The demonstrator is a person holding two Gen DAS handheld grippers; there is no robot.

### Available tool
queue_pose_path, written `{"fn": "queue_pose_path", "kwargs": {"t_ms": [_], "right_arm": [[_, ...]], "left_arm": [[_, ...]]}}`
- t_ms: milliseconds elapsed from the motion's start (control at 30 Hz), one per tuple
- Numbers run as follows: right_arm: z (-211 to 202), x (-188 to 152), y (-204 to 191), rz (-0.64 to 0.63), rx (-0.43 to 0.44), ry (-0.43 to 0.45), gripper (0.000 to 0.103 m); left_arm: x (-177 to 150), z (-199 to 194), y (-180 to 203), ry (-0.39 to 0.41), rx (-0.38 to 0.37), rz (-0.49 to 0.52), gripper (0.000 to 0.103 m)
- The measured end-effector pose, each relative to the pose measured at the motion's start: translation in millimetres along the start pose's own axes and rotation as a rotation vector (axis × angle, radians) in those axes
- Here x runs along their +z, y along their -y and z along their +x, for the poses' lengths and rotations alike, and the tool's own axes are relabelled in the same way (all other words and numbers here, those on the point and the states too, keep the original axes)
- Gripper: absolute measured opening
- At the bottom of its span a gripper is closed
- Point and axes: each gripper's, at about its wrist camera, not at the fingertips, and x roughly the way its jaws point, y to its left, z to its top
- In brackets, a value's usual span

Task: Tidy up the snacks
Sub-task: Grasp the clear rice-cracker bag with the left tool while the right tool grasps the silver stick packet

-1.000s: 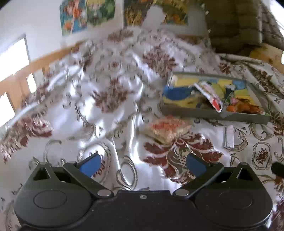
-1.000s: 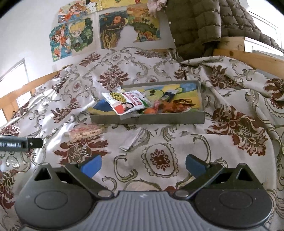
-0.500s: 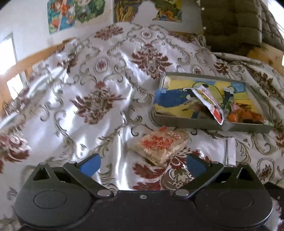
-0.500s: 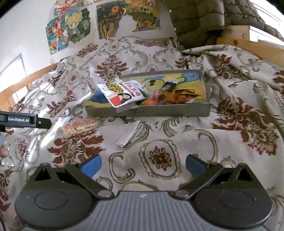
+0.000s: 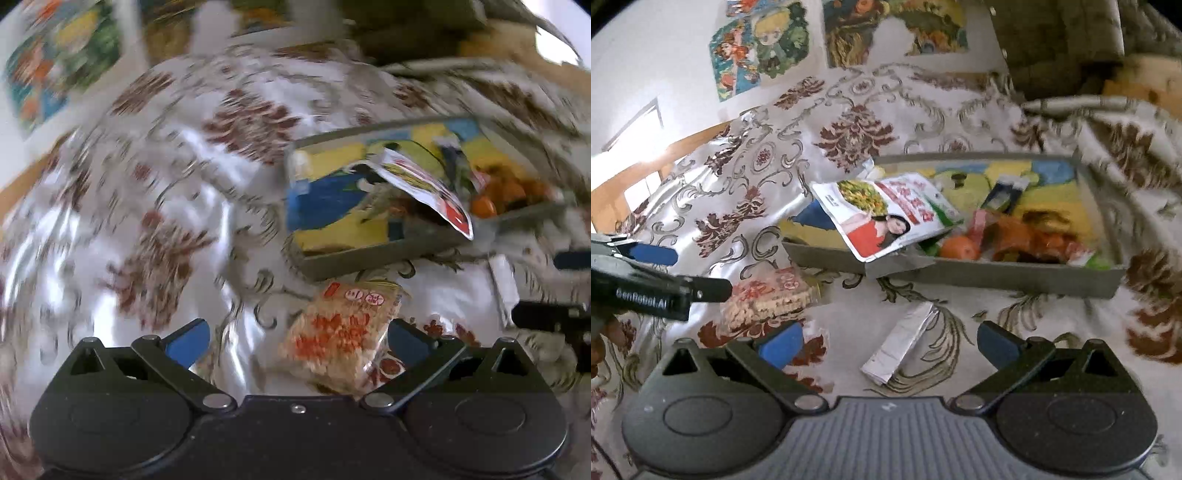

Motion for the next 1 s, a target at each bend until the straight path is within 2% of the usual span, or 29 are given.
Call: {"fn": "queue_pose_path", "kwargs": {"t_ms": [133,267,400,500,633,733,867,1000], "right_arm": [[14,-1,16,0.077,0.05,-0.047,0.103],[17,-4,28,0.137,0.09,-0.025,0.101],[26,-3,29,0.137,0.107,-0.04,0.091],[28,-5,25,0.118,0.11,-0.032,0.082],[30,-6,22,0.118,0.108,-0.032,0.067],[33,-8,20,0.113,0.069,-0.045,0.062],[38,-11,10,0.062,0.02,-0.059,0.062],[40,-17,1,0.01,-0.014,-0.054,0.062]], "left_arm": [[6,21,7,-0.05,-0.042,0.089,0.102],[10,41,12,-0.091,-0.082,0.109,0.102],[9,58,16,-0.133,-0.131,0.123,0.102],[9,65,17,-0.128,-0.16,0.132,0.102],[10,72,11,-0.14,-0.194,0.096,0.102],[9,79,4,-0.172,-0.231,0.052,0.102],[4,93,-14,-0.243,-0.299,-0.108,0.102],[3,89,-8,-0.233,-0.28,-0.08,0.102]]}}
